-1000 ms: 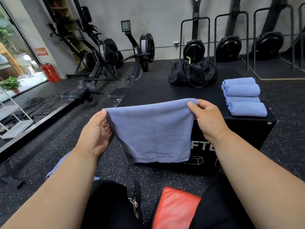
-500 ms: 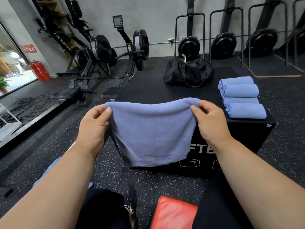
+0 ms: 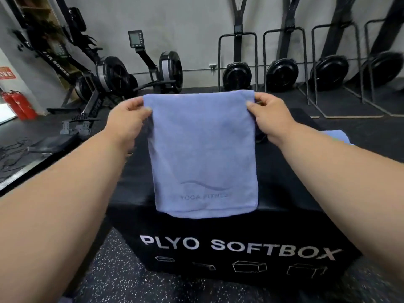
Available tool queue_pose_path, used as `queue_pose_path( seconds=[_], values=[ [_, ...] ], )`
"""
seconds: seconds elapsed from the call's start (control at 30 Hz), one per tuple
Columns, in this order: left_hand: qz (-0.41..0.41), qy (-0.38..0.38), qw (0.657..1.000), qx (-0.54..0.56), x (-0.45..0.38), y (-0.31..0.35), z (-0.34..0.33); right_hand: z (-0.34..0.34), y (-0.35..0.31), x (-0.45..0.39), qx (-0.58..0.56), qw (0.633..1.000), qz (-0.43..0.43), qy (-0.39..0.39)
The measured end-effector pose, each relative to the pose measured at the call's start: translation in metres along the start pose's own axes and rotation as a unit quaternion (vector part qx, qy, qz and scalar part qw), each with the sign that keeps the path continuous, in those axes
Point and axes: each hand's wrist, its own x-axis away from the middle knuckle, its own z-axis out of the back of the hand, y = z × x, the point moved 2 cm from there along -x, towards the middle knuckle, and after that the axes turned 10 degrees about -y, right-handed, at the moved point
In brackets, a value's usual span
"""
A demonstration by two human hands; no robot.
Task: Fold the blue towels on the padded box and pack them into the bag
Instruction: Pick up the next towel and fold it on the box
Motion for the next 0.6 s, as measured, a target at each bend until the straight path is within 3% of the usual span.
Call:
queue_pose_path(
  seconds=[0.07, 0.13, 0.23, 0.4, 0.6],
  values=[
    [0.075, 0.002, 0.994, -0.077, -0.046, -0.024, 0.003, 0.0, 0.022, -0.042, 0.087, 0.993, -0.065, -0.047],
    [0.139, 0.017, 0.977, -0.162, -0.062, -0.06, 0.003, -0.002, 0.052, -0.053, 0.219, 0.963, -0.135, -0.082],
    [0.168, 0.044, 0.959, -0.225, -0.034, -0.127, -0.009, -0.011, 0.108, -0.02, 0.233, 0.95, -0.18, -0.104],
    [0.153, 0.042, 0.964, -0.215, 0.064, -0.197, -0.032, -0.027, 0.17, 0.078, 0.22, 0.958, -0.14, -0.121],
    [0.087, 0.032, 0.963, -0.252, 0.107, -0.2, -0.041, -0.028, 0.176, 0.101, 0.258, 0.951, -0.053, -0.162]
  ],
)
